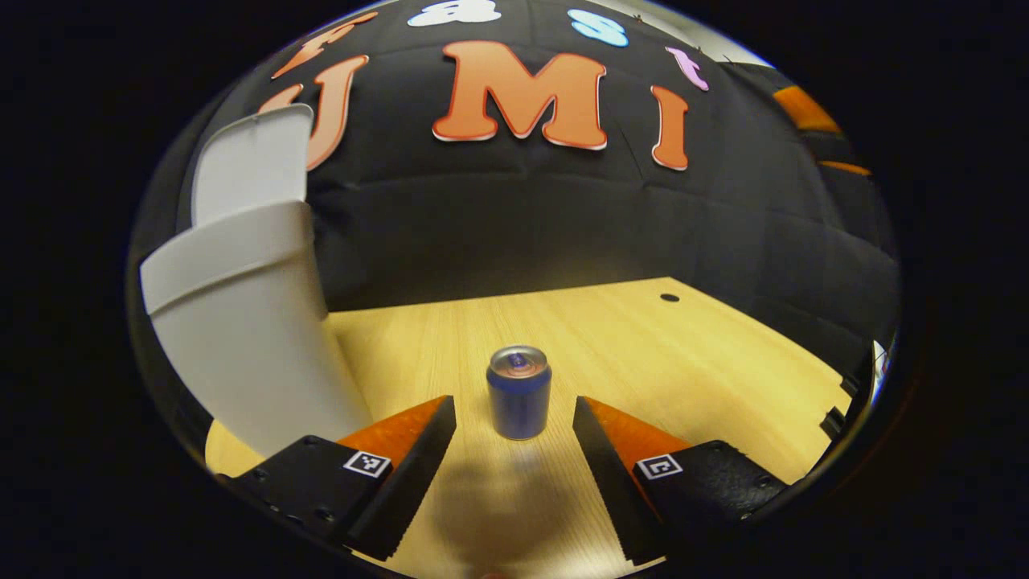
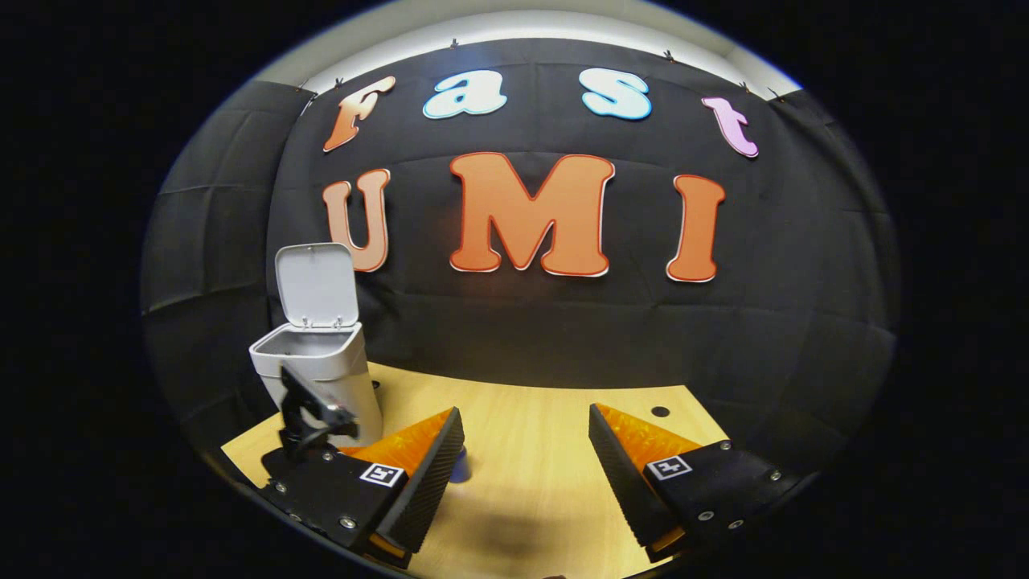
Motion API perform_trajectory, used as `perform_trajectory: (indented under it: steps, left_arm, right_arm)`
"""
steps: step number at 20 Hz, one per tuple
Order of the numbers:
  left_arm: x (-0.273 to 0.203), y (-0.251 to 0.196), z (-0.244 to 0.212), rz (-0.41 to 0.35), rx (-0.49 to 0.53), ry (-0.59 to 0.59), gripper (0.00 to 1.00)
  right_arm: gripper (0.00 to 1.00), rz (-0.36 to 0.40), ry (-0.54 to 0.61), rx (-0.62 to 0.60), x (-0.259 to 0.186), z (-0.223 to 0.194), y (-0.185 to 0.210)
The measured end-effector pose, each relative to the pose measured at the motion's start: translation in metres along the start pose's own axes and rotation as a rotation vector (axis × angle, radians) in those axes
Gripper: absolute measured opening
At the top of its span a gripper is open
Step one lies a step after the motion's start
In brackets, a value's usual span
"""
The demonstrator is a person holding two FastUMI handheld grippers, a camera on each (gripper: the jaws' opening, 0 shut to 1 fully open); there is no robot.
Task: Press the lid of the desktop garbage bin to open it, pick up the crumpled paper on the desktop and throw it into the bin, then pick up the pop can on the desktop and drop it into the bin, and finally close the garbage bin lid.
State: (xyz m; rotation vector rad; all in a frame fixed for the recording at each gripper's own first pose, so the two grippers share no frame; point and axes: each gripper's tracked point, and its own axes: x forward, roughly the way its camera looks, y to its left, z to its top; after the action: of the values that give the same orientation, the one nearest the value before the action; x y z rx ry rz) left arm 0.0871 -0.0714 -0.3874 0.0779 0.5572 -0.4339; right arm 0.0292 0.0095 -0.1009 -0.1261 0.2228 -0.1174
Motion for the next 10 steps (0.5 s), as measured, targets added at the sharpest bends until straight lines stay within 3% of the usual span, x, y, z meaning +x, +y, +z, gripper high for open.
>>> perform_trajectory:
  steps: [10]
  left_arm:
    - [0.101, -0.001, -0.026, 0.012, 0.058, 0.086, 0.95]
  right_arm:
    - [0.94, -0.143, 0.05, -0.023, -0.027, -0.008, -0.043]
